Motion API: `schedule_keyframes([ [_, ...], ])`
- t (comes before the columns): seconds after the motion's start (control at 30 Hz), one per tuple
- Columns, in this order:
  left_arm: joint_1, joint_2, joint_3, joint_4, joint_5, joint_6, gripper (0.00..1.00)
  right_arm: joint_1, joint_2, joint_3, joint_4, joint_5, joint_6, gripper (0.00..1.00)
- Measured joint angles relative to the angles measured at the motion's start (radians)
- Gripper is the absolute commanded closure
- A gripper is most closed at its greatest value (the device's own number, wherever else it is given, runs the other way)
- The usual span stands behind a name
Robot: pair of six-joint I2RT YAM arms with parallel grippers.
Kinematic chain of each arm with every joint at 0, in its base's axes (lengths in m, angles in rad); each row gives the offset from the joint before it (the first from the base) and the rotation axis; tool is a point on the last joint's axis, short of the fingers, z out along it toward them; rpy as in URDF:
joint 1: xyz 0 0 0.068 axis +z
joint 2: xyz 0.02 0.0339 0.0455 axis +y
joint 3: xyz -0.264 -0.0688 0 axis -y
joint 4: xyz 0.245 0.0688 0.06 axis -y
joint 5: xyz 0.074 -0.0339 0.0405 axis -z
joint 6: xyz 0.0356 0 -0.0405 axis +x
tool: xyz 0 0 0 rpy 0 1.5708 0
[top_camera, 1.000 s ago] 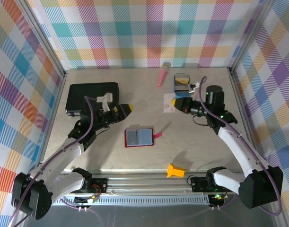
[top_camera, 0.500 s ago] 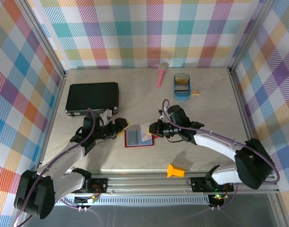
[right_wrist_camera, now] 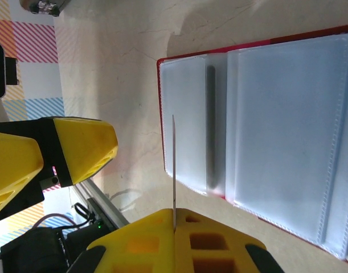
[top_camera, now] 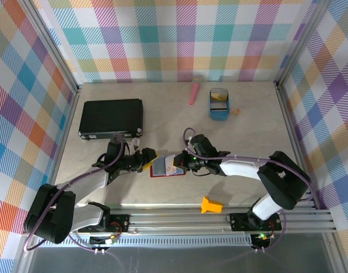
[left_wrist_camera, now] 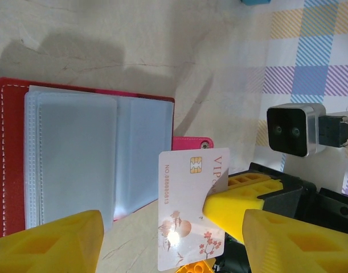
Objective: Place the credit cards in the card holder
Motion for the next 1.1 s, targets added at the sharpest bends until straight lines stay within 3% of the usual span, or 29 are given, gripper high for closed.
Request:
schedule_keyframes([
  [0.33, 0.000, 0.043, -0.013, 0.038, 0.003, 0.040, 0.35, 0.025, 0.018, -0.012, 0.074, 0.093, 0.003, 1.00],
  [1.1, -0.001, 0.168, -0.031, 0.137, 0.002, 0.050, 0.36, 0.018, 0.064, -0.031, 0.117, 0.126, -0.053, 1.00],
])
